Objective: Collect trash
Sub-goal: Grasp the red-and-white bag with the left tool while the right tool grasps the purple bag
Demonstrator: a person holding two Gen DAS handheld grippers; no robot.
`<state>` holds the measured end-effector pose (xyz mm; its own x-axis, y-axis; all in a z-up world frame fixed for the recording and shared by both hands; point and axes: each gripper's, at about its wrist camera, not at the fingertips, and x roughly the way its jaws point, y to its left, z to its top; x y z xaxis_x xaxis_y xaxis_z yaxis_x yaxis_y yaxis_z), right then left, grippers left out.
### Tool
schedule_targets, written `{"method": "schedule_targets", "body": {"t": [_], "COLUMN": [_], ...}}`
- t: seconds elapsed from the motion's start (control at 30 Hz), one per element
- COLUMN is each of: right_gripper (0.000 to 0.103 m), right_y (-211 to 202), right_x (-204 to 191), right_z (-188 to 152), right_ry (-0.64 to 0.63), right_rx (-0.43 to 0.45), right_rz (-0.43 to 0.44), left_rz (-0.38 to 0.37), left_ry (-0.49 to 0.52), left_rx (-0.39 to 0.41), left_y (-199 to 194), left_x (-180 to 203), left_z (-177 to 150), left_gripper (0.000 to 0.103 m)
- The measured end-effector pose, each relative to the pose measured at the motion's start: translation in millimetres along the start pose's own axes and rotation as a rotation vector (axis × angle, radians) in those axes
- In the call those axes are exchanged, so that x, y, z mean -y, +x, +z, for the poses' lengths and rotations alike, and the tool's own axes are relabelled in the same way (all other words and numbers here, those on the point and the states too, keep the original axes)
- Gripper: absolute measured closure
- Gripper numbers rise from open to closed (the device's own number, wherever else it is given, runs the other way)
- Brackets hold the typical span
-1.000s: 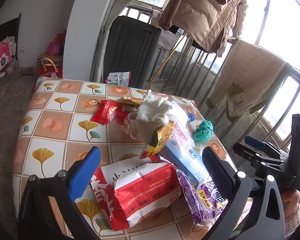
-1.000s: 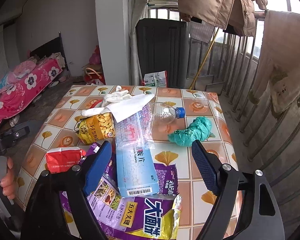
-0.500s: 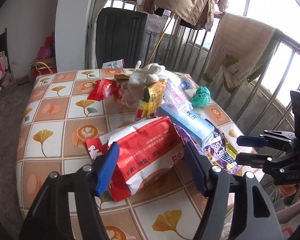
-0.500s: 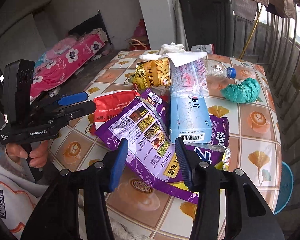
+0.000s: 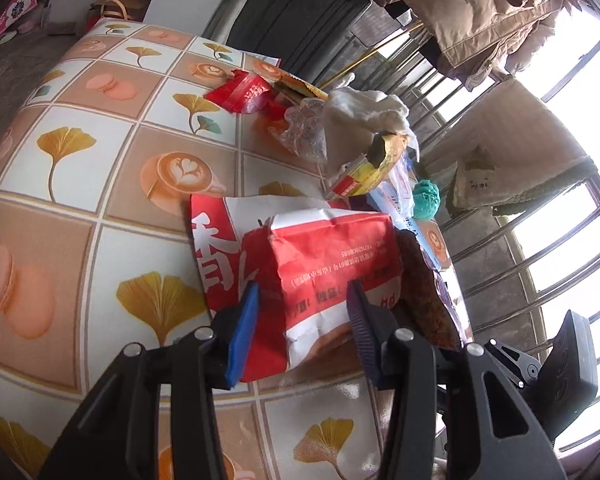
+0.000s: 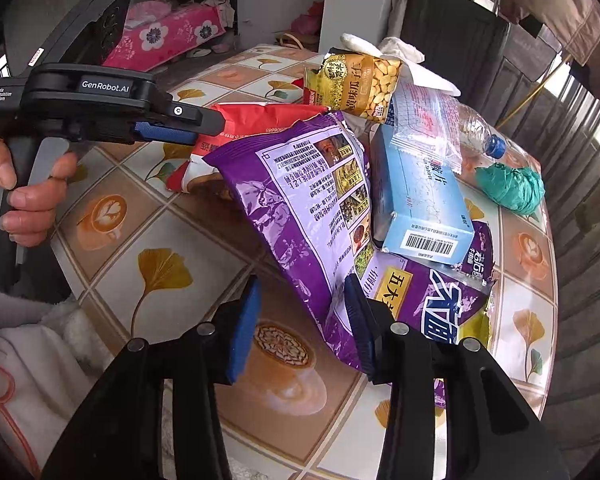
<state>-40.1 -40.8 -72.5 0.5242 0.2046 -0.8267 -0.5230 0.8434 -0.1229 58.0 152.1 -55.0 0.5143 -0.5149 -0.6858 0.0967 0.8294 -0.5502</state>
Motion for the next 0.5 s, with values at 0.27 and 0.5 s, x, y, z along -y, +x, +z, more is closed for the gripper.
{"method": "schedule_targets", "body": {"t": [0.27, 0.5], "right_gripper": [0.071, 0.071], "right_y": [1, 11], "right_x": [-11, -10], "right_z": [-6, -9], "right_ry": [-0.047, -0.035], "right_rx": [0.017, 0.004], "right_rz": [-0.036, -0.082], "left_rz": [0.073, -0.034], "left_ry": [0.132, 0.102], "left_rx": [0.052, 0.003], "left_y": [-2, 16], "left_x": [11, -6], "left_z": [-5, -4], "left_gripper": [0.046, 0.040]}}
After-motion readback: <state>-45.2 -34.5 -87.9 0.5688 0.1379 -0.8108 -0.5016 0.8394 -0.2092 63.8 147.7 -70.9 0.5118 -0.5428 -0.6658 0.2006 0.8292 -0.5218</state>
